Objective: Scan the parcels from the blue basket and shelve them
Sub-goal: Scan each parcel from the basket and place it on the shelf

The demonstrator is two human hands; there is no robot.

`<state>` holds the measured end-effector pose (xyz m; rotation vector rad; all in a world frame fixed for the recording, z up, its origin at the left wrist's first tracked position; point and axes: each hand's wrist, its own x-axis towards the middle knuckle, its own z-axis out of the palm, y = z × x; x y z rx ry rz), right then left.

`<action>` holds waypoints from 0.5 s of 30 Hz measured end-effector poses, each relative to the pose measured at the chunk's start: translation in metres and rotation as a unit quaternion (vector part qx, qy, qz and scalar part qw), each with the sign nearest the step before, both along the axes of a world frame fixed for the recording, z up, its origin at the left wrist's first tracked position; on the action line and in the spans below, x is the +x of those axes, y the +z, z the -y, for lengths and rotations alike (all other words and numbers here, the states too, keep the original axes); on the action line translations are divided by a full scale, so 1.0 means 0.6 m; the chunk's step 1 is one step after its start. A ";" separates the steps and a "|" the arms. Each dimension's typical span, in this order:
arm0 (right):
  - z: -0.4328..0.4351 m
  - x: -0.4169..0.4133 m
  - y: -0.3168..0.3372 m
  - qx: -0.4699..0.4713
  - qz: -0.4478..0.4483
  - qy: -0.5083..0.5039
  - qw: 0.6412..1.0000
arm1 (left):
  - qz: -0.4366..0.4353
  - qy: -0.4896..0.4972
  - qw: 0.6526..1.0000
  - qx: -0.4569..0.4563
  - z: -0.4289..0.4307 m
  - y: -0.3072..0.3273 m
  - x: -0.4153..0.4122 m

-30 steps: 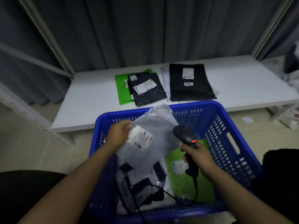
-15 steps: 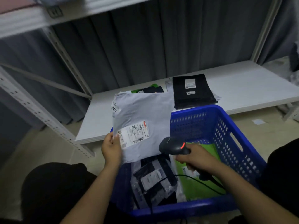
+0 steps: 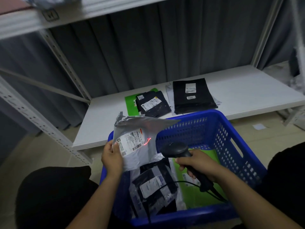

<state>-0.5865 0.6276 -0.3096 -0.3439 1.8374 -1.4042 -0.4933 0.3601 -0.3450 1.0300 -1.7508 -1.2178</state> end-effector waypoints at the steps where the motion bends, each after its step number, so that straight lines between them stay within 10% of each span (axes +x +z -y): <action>1: 0.000 -0.001 -0.001 0.001 0.001 0.000 1.000 | 0.002 0.000 1.000 0.001 -0.002 0.000 -0.003; 15: 0.004 -0.040 0.011 0.035 -0.029 -0.017 0.999 | 0.138 -0.103 0.983 -0.065 -0.020 0.014 -0.025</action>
